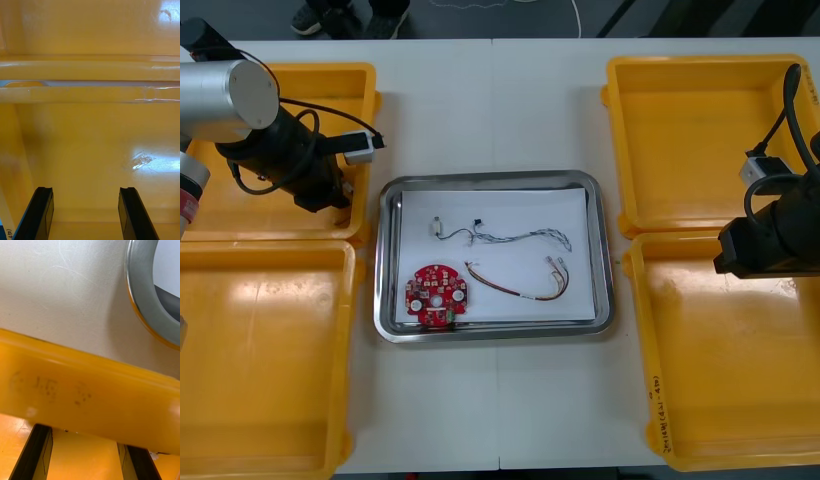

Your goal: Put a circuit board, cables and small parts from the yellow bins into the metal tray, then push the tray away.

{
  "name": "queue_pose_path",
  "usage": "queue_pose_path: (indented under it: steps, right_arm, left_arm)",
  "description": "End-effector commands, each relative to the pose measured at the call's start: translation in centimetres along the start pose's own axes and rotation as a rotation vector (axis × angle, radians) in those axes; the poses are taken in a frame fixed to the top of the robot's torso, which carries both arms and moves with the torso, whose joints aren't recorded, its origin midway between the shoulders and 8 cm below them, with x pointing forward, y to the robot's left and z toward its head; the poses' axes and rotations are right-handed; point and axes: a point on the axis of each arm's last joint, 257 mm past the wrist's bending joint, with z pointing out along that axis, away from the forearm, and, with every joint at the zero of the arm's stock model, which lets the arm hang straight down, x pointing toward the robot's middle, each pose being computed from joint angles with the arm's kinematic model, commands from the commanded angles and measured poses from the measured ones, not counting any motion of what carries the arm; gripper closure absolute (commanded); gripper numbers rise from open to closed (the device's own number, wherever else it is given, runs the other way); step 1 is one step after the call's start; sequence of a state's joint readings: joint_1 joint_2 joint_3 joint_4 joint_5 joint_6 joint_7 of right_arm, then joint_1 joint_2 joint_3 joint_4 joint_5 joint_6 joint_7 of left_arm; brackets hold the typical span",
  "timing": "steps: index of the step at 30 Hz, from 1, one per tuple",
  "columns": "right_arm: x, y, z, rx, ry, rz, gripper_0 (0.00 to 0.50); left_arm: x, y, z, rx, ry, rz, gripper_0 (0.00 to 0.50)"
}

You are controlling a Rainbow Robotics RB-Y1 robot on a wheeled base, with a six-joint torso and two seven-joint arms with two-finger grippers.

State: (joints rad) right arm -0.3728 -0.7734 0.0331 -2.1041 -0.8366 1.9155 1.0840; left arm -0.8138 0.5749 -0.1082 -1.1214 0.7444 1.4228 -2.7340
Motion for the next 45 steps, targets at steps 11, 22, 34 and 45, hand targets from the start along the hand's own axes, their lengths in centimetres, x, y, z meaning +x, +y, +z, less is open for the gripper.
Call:
queue_pose_path:
  steps: [11,22,34,45]
  right_arm:
    - [-0.4,-0.2,-0.9,0.002,-0.032,0.048,0.000]
    - [-0.4,-0.2,-0.9,0.002,-0.032,0.048,0.000]
    - [-0.4,-0.2,-0.9,0.002,-0.032,0.048,0.000]
    - [-0.4,-0.2,-0.9,0.002,-0.032,0.048,0.000]
  left_arm:
    - [0.0,0.4,0.0,-0.027,0.001,-0.015,0.000]
    - [-0.3,0.1,0.4,-0.022,-0.003,-0.014,0.000]
    - [-1.0,-0.4,0.8,-0.015,-0.012,-0.010,0.025]
    - [-0.7,-0.3,0.9,-0.019,0.000,-0.008,0.500]
